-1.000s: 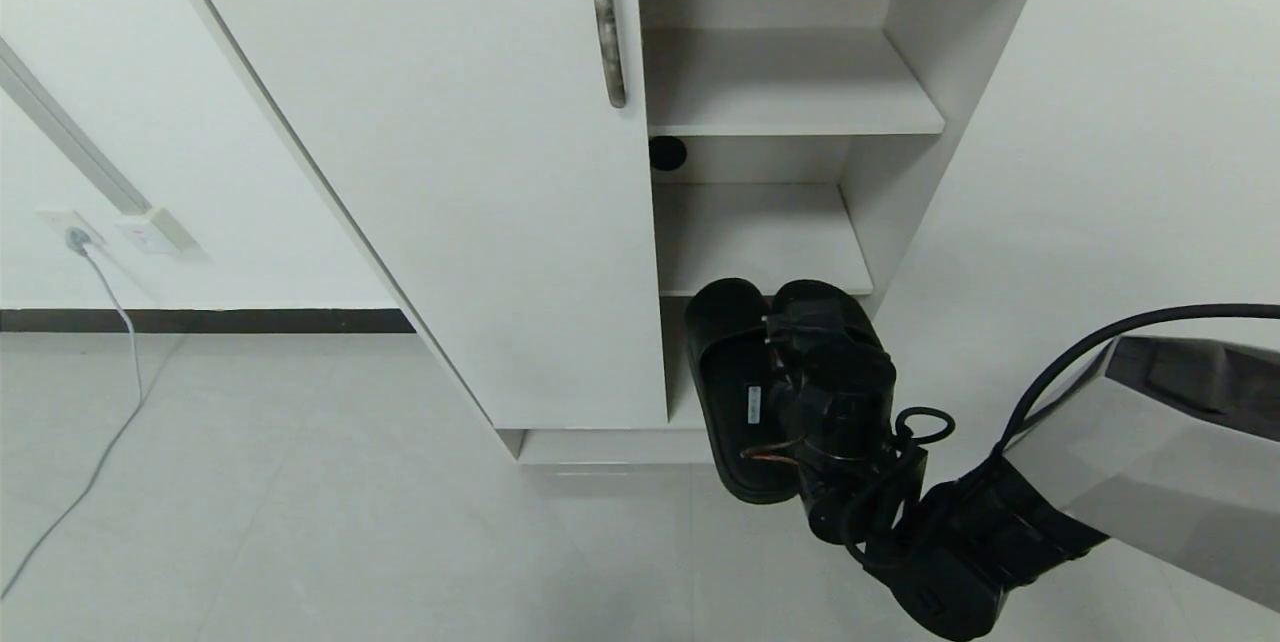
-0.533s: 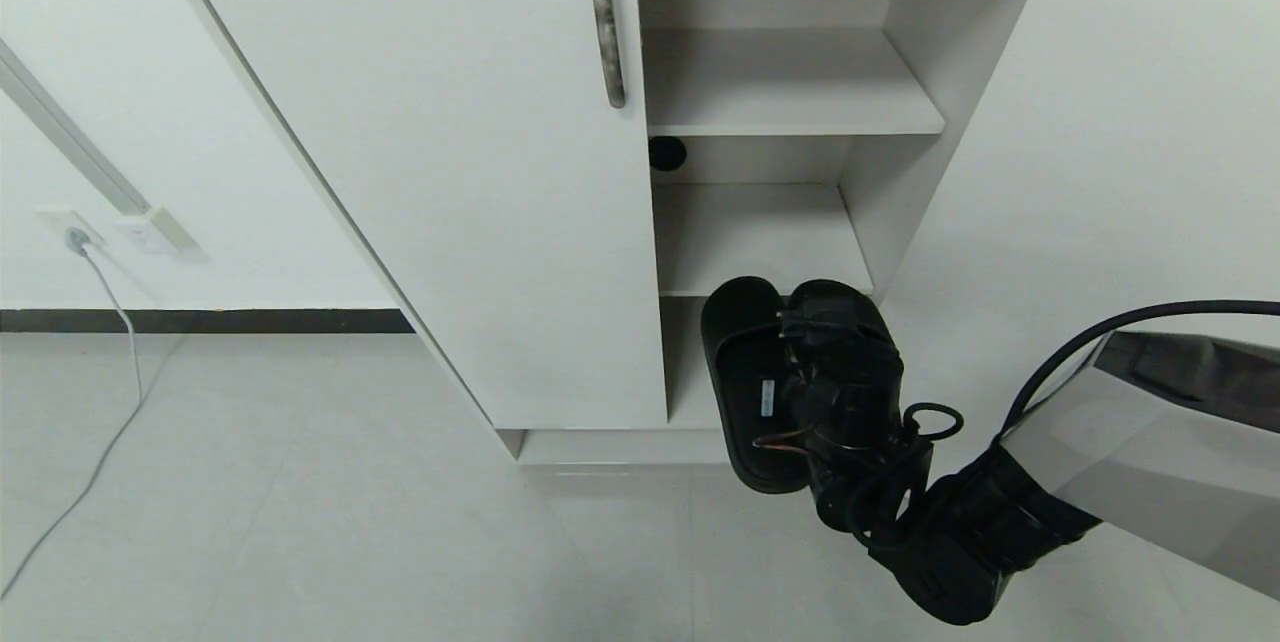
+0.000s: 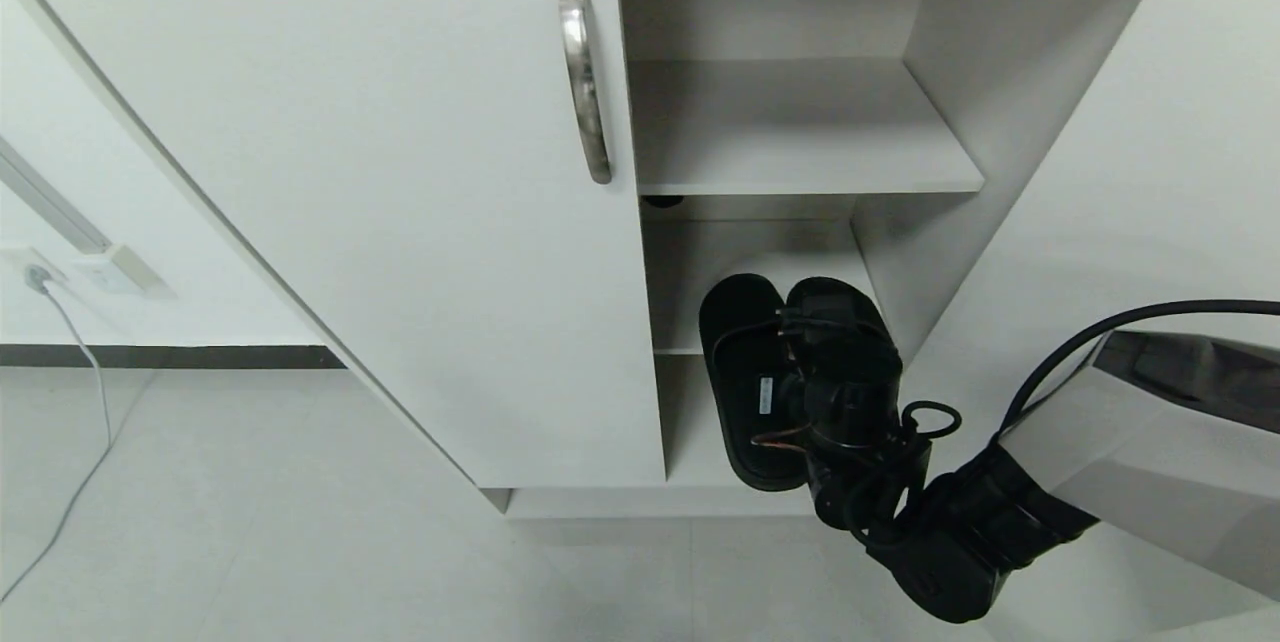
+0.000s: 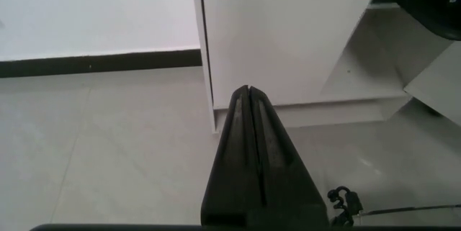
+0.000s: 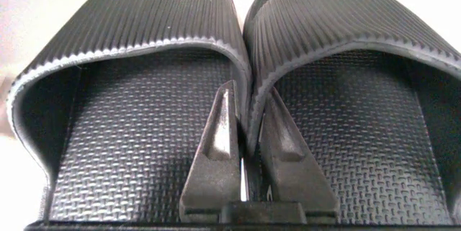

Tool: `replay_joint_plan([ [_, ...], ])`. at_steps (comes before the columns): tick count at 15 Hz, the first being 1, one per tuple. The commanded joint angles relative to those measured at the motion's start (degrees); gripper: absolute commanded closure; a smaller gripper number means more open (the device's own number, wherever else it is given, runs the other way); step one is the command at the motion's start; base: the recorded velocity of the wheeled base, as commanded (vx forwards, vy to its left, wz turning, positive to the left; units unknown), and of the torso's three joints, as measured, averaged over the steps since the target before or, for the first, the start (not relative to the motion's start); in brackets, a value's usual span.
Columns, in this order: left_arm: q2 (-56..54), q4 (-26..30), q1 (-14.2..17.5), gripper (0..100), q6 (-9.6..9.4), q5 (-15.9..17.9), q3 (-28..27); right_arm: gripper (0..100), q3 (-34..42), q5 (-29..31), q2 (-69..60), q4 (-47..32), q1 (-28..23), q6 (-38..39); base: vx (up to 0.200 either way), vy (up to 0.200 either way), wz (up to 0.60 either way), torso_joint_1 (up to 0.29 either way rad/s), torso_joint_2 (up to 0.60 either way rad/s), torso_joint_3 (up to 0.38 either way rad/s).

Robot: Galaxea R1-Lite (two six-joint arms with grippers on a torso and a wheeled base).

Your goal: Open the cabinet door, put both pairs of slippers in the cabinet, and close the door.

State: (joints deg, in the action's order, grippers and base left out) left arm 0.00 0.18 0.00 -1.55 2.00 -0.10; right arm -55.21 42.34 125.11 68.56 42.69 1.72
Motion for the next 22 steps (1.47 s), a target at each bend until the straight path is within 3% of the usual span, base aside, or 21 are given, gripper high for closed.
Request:
replay_joint_plan([
  [1, 0.1, 0.0, 0.0, 100, 0.05, 0.0, 0.0, 100, -1.0, -0.1, 1.0, 0.0, 0.0, 0.1, 0.0, 0.0, 0.0, 0.0, 0.0, 0.0],
  [5, 0.1, 0.0, 0.0, 100, 0.32, -0.1, 0.0, 100, -8.6, -0.1, 5.1, -2.1, -1.0, 0.0, 0.0, 0.0, 0.0, 0.0, 0.0, 0.0],
  [16, 0.0, 0.0, 0.0, 100, 1.11, -1.2, 0.0, 100, -37.2, -0.5, 12.9, -21.8, -7.2, 0.1, 0.0, 0.0, 0.0, 0.0, 0.0, 0.0],
  [22, 0.0, -0.1, 0.0, 100, 1.2, -1.2, 0.0, 100, -46.0, -0.6, 16.1, -25.9, -8.0, 0.1, 0.0, 0.0, 0.0, 0.0, 0.0, 0.0],
])
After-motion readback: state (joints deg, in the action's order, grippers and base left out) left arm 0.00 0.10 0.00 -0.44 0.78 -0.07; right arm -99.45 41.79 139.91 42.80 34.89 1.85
